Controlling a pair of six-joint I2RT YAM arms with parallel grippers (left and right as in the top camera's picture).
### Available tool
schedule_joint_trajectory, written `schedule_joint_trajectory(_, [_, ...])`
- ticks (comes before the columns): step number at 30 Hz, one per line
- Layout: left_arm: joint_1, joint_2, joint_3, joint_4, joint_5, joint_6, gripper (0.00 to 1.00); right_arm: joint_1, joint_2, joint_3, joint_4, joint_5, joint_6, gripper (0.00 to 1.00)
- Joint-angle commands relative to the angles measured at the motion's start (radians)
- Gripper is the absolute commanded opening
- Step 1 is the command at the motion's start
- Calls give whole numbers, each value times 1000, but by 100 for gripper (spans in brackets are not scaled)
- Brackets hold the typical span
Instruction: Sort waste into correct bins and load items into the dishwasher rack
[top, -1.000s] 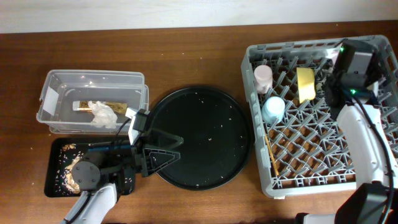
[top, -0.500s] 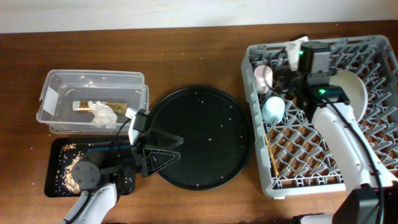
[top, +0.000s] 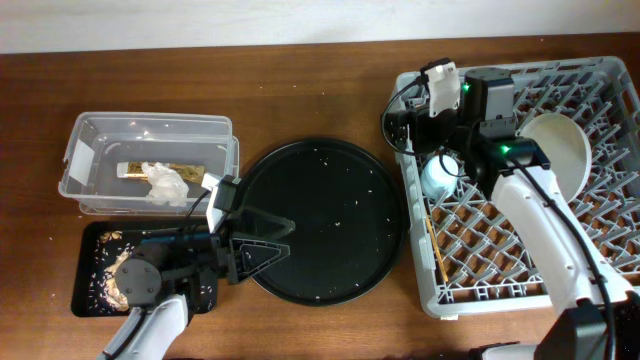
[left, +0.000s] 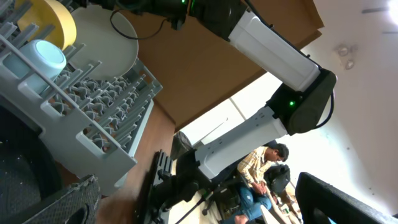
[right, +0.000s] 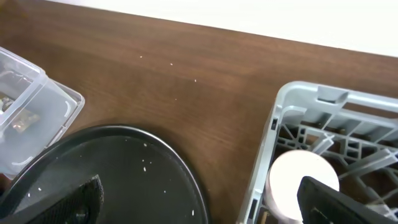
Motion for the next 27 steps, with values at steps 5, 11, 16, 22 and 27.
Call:
schedule_joint_trajectory(5, [5, -6, 3, 17, 4, 16, 99, 6, -660, 9, -154, -13, 4, 98])
schedule_joint_trajectory(11, [5, -6, 3, 17, 4, 16, 99, 5, -1257, -90, -252, 208, 1, 98])
schedule_joint_trajectory(16, [5, -6, 3, 17, 4, 16, 99, 4, -1461, -613, 182, 246, 2, 98])
schedule_joint_trajectory(22, [5, -6, 3, 17, 4, 16, 99, -4, -1527, -1155, 593, 302, 2, 98])
schedule_joint_trajectory(27, [5, -6, 3, 17, 4, 16, 99, -28, -1527, -1197, 261, 314, 3, 98])
